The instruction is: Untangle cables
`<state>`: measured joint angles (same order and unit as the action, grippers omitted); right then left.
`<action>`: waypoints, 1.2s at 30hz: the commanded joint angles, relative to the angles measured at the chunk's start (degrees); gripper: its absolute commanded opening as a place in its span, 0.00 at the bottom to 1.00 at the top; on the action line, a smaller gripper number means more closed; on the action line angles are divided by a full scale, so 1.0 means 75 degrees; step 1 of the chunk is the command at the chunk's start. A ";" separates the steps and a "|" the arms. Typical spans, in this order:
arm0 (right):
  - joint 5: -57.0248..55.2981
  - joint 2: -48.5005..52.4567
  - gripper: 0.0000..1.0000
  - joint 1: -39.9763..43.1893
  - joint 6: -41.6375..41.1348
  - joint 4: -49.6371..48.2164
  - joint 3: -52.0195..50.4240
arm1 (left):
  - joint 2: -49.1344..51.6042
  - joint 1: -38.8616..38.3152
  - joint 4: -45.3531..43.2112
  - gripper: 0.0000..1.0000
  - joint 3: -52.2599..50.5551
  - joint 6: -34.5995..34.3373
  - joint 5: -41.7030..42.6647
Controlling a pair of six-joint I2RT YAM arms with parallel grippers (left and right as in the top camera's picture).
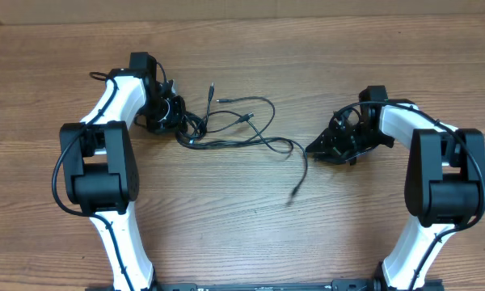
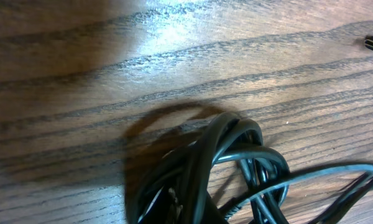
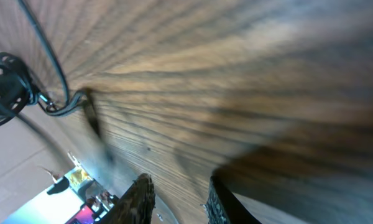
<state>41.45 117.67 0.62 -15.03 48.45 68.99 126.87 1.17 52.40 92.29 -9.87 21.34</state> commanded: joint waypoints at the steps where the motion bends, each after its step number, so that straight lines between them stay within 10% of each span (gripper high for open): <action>1: -0.1848 0.0041 0.27 0.0020 -0.0635 0.0102 -0.0050 | 0.0326 0.0090 -0.0085 0.05 -0.0157 0.0207 -0.0580; 5: -0.3366 0.0041 0.34 0.0020 -0.1635 0.0329 -0.0050 | 0.0323 0.0090 -0.0099 0.05 -0.0157 0.0204 -0.0577; 14: -0.3821 0.0041 1.00 0.0044 -0.1909 0.0420 0.0085 | 0.0323 0.0090 -0.0198 0.07 -0.0157 0.0195 -0.0428; 36: -0.3923 -0.0379 1.00 -0.1247 -0.1935 0.1172 0.2238 | 0.0323 0.0090 -0.0262 0.09 -0.0157 0.0169 -0.0236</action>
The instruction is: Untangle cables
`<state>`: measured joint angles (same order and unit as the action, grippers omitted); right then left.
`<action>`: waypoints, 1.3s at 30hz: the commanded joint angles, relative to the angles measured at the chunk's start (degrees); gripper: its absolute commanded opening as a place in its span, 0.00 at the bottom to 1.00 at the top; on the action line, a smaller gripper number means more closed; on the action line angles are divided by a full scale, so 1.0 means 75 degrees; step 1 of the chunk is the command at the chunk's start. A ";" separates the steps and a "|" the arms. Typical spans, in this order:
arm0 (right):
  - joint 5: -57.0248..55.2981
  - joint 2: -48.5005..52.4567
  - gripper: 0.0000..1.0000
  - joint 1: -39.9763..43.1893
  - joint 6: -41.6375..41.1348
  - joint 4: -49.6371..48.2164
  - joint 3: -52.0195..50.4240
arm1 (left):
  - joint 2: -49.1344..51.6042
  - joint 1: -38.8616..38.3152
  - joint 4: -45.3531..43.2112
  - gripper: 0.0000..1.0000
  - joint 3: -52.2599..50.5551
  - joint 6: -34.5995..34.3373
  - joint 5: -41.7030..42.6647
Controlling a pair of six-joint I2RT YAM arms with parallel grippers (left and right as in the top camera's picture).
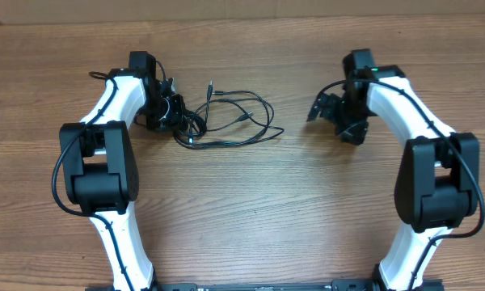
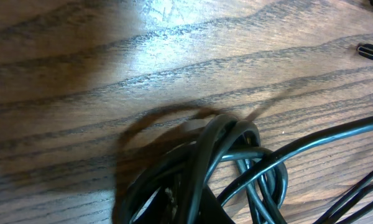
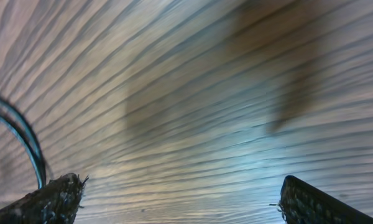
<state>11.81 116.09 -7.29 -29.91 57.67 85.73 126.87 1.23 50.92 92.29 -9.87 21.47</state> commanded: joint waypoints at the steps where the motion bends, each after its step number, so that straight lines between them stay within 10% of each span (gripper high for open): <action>1: 0.0029 -0.0169 1.00 -0.0268 0.0047 -0.0070 0.0006 | 0.0323 0.0082 -0.0064 0.10 -0.0157 0.0169 -0.0254; 39: 0.0466 -0.0154 1.00 -0.1274 -0.0219 -0.1160 -0.1518 | 0.0323 0.0087 0.0122 0.11 -0.0070 0.0149 0.1090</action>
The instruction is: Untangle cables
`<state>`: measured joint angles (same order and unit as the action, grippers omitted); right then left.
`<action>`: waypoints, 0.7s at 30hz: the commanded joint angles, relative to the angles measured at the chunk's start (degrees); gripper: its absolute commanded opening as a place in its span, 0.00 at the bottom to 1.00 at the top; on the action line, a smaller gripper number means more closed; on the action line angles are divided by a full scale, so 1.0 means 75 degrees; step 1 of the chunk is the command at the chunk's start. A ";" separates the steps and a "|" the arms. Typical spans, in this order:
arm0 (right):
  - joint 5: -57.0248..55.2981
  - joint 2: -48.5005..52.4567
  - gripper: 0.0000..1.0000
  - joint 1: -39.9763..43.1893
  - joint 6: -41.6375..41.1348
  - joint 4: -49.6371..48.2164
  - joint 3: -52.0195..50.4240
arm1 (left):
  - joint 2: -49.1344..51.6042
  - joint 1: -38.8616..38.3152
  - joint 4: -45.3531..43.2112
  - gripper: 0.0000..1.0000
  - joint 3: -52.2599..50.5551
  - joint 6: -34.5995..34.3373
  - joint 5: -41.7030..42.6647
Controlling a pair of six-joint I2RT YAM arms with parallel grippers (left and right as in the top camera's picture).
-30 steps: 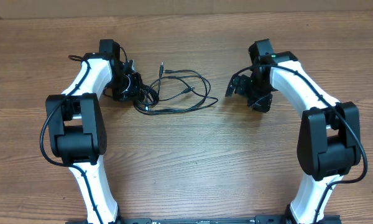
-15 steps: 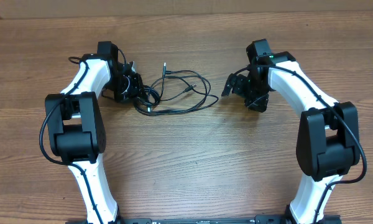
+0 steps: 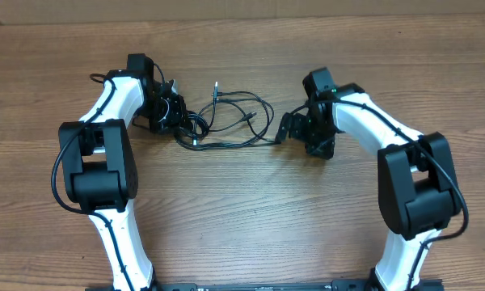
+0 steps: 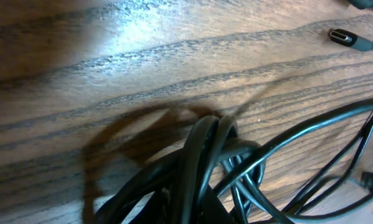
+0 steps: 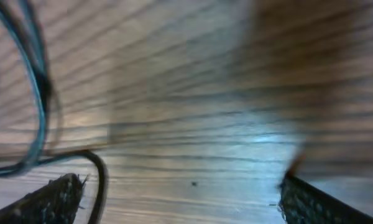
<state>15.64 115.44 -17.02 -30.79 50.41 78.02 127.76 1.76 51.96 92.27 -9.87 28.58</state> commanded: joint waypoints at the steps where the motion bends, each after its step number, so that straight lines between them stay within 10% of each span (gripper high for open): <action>1: -0.0079 -0.0067 1.00 0.0070 -0.0105 -0.0303 -0.0635 | 0.0204 0.0017 -0.0017 0.11 -0.0067 0.0149 0.0143; 21: 0.0746 -0.0061 1.00 0.2104 -0.0096 -0.0210 -0.1064 | 0.0204 0.0026 0.0006 0.12 -0.0067 0.0149 0.0178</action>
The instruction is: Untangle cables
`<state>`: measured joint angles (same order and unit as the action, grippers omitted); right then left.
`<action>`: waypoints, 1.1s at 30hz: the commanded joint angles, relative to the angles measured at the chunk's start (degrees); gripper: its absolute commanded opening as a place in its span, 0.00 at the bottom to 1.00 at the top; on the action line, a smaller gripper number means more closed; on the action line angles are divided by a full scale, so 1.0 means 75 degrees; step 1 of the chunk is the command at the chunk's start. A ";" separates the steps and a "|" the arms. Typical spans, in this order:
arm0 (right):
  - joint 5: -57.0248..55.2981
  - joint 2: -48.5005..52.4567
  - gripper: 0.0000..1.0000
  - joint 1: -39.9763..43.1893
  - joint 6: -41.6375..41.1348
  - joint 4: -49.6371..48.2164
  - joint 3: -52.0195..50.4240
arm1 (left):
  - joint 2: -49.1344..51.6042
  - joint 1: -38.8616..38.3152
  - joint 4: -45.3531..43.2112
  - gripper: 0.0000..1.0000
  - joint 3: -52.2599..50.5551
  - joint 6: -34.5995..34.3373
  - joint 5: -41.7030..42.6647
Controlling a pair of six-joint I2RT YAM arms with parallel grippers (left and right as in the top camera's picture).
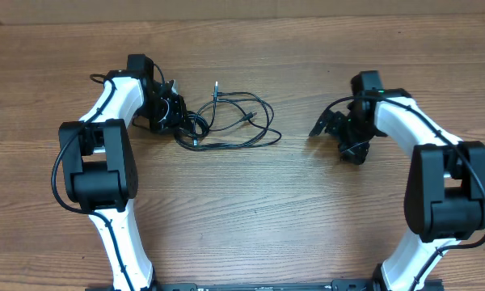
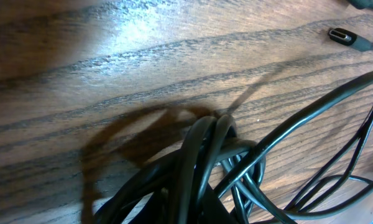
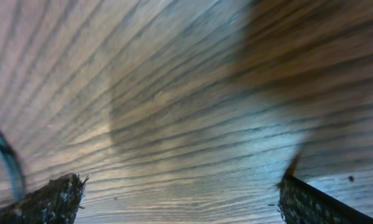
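Observation:
A tangle of thin black cables (image 1: 230,121) lies on the wooden table (image 1: 242,210), left of centre. Its knotted left end, a thick bundle (image 2: 202,165), sits in my left gripper (image 1: 176,117), which is shut on it; the fingers are mostly hidden under the strands. Loose loops spread rightward, and a plug end (image 2: 343,37) lies on the wood. My right gripper (image 1: 327,129) stands wide open and empty to the right of the tangle, apart from it. In the right wrist view its fingertips (image 3: 53,199) frame bare wood, with a cable's edge (image 3: 6,162) at the far left.
The wooden table carries only the cables and both arms. The left arm's base link (image 1: 97,166) and the right arm's base link (image 1: 444,190) stand near the front corners. The table's far edge (image 1: 242,18) runs along the top.
My right gripper has moved to the right, from touching the tangle's right loop to a spot apart from it. It stays open. The left gripper and the bundle have not moved.
At first a long strand trailed right and toward the front, with my right gripper nearly shut beside it. Then the strand lay back in the pile and the gripper was open further back. It then stood at the tangle's right edge, and now stands clear of it.

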<state>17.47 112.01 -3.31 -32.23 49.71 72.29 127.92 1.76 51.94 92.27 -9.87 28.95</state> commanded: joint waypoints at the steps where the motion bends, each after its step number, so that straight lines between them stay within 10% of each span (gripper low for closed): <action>1: 0.1087 0.0396 1.00 0.0350 0.0268 -0.0189 -0.0216 | 0.0184 0.0026 0.0006 0.12 -0.0067 0.0149 0.0128; 5: 0.3416 0.0396 0.76 0.0388 0.1282 -0.0472 0.0181 | 0.0184 0.0026 0.0006 0.13 -0.0067 0.0149 0.0128; 9: 0.4561 0.0396 0.04 0.0023 0.2238 -0.0373 0.0294 | 0.0184 0.0026 0.0009 0.13 -0.0067 0.0149 0.0122; 18: 0.4564 0.0393 0.04 -0.0530 0.3395 0.1099 0.0291 | 0.0184 0.0026 0.0006 0.13 -0.0067 0.0149 0.0122; 26: 0.4246 0.0396 0.04 -0.1480 0.2713 -0.0664 0.0256 | 0.0184 0.0026 0.0009 0.13 -0.0067 0.0152 0.0119; 29: 0.4103 0.0396 0.30 -0.1763 0.2582 -0.1110 0.0256 | 0.0184 0.0026 0.0009 0.13 -0.0067 0.0152 0.0119; 33: 0.4030 0.0396 0.07 -0.1851 0.2460 -0.1851 0.0259 | 0.0184 0.0026 0.0009 0.13 -0.0067 0.0149 0.0122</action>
<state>48.88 114.72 -17.65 -12.16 38.92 73.32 127.96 1.76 52.01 92.27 -9.87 29.39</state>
